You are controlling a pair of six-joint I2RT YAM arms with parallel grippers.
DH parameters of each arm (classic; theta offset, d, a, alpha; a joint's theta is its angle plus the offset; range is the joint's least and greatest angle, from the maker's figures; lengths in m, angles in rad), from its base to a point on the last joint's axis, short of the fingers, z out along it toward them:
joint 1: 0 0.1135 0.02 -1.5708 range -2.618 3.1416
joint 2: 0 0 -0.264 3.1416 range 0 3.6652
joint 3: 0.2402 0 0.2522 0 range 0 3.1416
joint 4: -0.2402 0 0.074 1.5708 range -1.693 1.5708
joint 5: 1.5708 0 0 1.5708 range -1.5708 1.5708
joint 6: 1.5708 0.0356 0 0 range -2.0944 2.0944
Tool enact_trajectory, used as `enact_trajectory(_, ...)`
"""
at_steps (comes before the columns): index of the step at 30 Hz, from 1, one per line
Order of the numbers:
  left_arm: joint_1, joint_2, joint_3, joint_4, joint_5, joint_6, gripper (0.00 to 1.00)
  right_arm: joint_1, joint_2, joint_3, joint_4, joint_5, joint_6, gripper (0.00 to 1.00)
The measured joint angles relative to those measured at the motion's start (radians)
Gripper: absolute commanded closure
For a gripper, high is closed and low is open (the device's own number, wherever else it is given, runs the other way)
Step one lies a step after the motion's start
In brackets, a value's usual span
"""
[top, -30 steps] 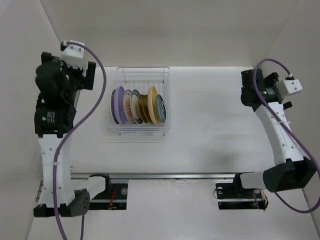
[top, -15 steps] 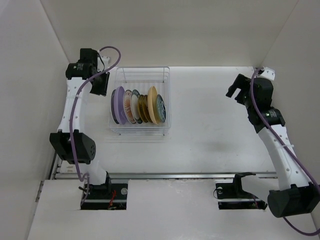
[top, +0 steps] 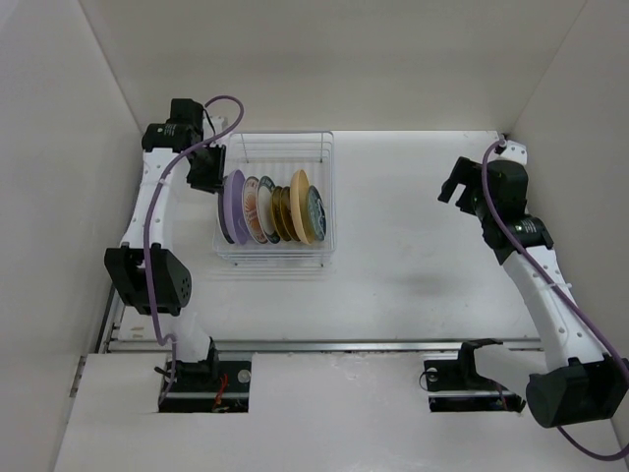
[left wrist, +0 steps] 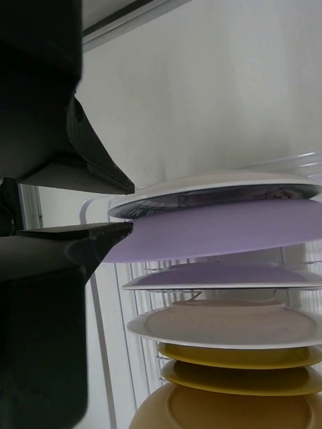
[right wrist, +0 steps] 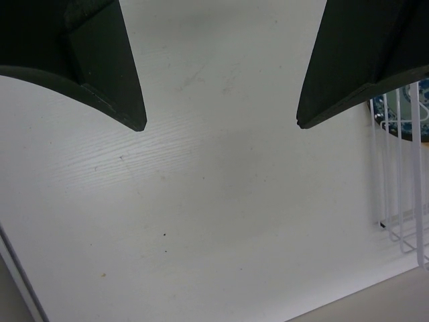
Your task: Unload the plates from the dish rack
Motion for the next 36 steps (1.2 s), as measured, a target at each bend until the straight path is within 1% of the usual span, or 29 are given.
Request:
enact_trajectory(2, -0.010, 0.015, -0.006, 0.008, 0.001, -0.006, 0.79, 0.000, 0.000, 0.000, 0.000, 0.000, 0.000, 0.00)
enact_trajectory(4, -0.021, 0.037, -0.007, 0.010, -0.006, -0.014, 0.84, 0.000, 0.000, 0.000, 0.000, 0.000, 0.000, 0.00)
enact_trajectory(6, -0.028, 0.060, -0.008, 0.014, -0.022, -0.023, 0.87, 0.000, 0.000, 0.000, 0.000, 0.000, 0.000, 0.00)
enact_trajectory(10, -0.040, 0.089, -0.008, 0.015, -0.056, -0.033, 0.88, 0.000, 0.000, 0.000, -0.001, 0.000, -0.001, 0.00)
enact_trajectory(15, -0.051, 0.090, -0.008, 0.021, -0.101, -0.045, 0.89, 0.000, -0.002, 0.000, -0.003, 0.000, -0.003, 0.00)
enact_trajectory(16, -0.053, 0.090, -0.008, 0.022, -0.111, -0.047, 0.85, 0.000, -0.002, 0.000, -0.004, 0.001, -0.003, 0.00)
enact_trajectory(19, -0.063, 0.088, -0.008, 0.027, -0.126, -0.053, 0.70, 0.000, -0.005, 0.000, -0.005, 0.000, -0.003, 0.00)
enact_trajectory(20, -0.070, 0.087, -0.008, 0.029, -0.128, -0.056, 0.66, 0.000, -0.006, 0.000, -0.006, 0.000, -0.003, 0.00)
enact_trajectory(21, -0.082, 0.085, -0.008, 0.030, -0.135, -0.056, 0.59, 0.000, -0.006, 0.000, -0.006, 0.001, -0.003, 0.00)
enact_trajectory(22, -0.092, 0.082, -0.007, 0.032, -0.147, -0.055, 0.57, 0.000, -0.006, 0.000, -0.006, 0.001, -0.003, 0.00)
enact_trajectory(25, -0.126, 0.058, -0.007, 0.040, -0.185, -0.047, 0.55, 0.000, -0.006, 0.000, -0.006, 0.001, -0.003, 0.00)
enact_trajectory(26, -0.131, 0.050, -0.007, 0.041, -0.198, -0.043, 0.58, 0.000, -0.006, 0.000, -0.007, 0.001, -0.003, 0.00)
enact_trajectory(27, -0.133, 0.042, -0.006, 0.040, -0.211, -0.041, 0.60, 0.000, -0.006, 0.001, -0.008, 0.002, -0.003, 0.00)
enact_trajectory(36, -0.124, 0.033, -0.003, 0.039, -0.269, -0.030, 0.60, 0.000, -0.007, 0.001, -0.014, 0.024, -0.014, 0.00)
